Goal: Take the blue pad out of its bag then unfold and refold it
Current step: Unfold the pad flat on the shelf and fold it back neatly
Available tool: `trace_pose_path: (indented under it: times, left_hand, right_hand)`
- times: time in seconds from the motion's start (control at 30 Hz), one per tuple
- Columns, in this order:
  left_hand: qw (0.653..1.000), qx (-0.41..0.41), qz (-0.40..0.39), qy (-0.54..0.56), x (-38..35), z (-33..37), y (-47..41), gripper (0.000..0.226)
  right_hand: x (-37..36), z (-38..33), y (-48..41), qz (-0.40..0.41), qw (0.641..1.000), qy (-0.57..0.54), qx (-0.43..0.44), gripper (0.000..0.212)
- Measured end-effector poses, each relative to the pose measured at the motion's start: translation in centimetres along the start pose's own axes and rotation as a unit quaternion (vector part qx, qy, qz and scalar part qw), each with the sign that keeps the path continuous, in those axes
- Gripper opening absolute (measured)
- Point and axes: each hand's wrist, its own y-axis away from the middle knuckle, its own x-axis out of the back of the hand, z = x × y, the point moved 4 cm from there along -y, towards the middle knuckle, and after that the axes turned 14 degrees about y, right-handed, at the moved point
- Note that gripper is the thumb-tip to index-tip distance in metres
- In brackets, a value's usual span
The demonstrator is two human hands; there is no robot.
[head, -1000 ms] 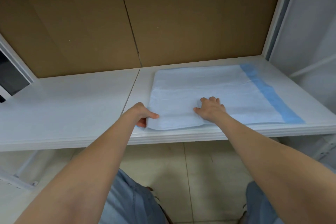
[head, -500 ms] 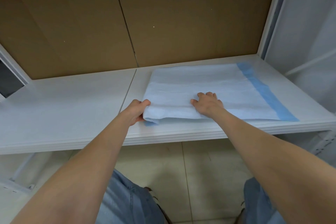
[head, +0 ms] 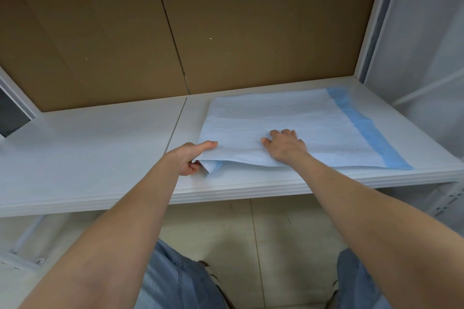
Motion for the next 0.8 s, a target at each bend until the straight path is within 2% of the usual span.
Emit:
trace_pose_path:
  times: [0.17,0.37,0.47,0.57,0.67,0.8]
  left_hand:
    - [0.995,0.008,-0.067,0.078,-1.0,-0.3,-0.2,0.033]
    - [0.981,0.006,-0.075,0.178,-1.5,-0.4,-0.1,0.010]
    - [0.978,0.009,-0.088,0.192,-1.3,-0.6,-0.4,0.008]
    - [0.989,0.014,-0.092,0.115,-1.1,-0.9,-0.7,0.030]
    - [0.999,0.002,-0.053,-0.009,-0.3,-0.4,-1.2,0.049]
    - [0.976,-0.016,-0.037,-0.216,0.1,0.6,-1.3,0.064]
  right_hand:
    - [0.1,-0.2,-0.2,0.004,1.000,0.000,0.002,0.053]
    - [0.4,-0.3,-0.4,0.007,1.000,-0.004,0.003,0.053]
    - [0.3,-0.3,-0.5,0.006,1.000,-0.001,0.006,0.054]
    - [-0.4,-0.3,-0.4,-0.009,1.000,0.010,0.010,0.055]
    - [-0.9,-0.2,-0.3,-0.017,0.999,0.026,0.020,0.056]
    - [-1.0,0.0,0.1,-0.023,0.998,0.029,0.048,0.059]
